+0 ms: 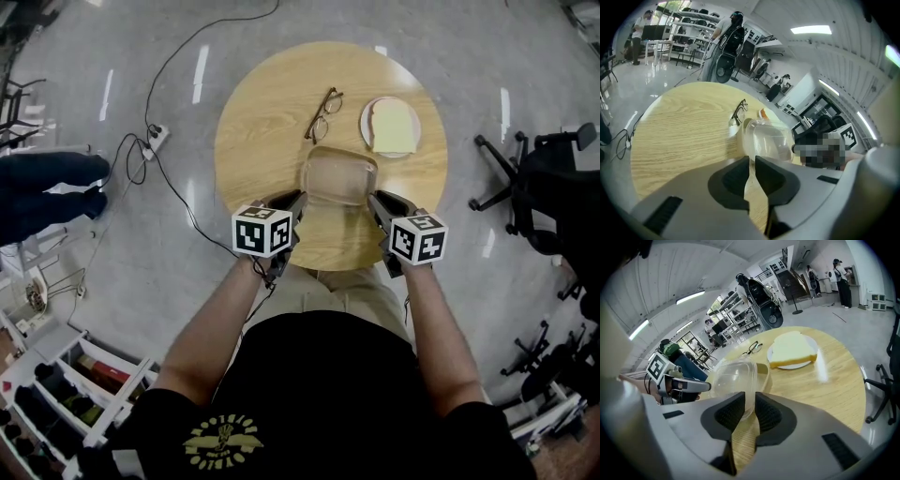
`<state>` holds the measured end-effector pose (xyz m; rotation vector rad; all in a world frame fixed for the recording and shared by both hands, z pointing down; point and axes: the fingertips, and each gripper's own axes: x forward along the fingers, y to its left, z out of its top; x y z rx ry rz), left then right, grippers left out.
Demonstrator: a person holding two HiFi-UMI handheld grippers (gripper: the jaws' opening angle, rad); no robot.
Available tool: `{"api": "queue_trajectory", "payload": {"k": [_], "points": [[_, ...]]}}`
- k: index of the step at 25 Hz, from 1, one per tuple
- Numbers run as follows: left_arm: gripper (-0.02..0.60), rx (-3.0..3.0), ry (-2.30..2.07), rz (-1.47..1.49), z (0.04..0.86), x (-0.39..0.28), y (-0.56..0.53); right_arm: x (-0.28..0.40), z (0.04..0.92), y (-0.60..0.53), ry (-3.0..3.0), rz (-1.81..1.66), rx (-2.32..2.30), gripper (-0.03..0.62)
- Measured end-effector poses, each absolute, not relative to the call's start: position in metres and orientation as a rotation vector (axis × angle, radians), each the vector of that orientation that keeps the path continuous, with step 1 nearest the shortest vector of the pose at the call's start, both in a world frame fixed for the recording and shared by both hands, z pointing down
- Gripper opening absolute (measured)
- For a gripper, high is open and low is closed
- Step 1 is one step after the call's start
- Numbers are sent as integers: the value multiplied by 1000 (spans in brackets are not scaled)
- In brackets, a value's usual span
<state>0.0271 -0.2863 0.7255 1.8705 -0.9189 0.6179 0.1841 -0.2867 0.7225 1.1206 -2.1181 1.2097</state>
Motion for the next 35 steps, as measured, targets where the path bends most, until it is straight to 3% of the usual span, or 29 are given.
{"api": "queue_trajectory", "payload": {"k": [35], "points": [[17, 2287, -1043, 544, 577, 10, -291, 168, 568, -270, -2360, 908, 1283, 74]]}}
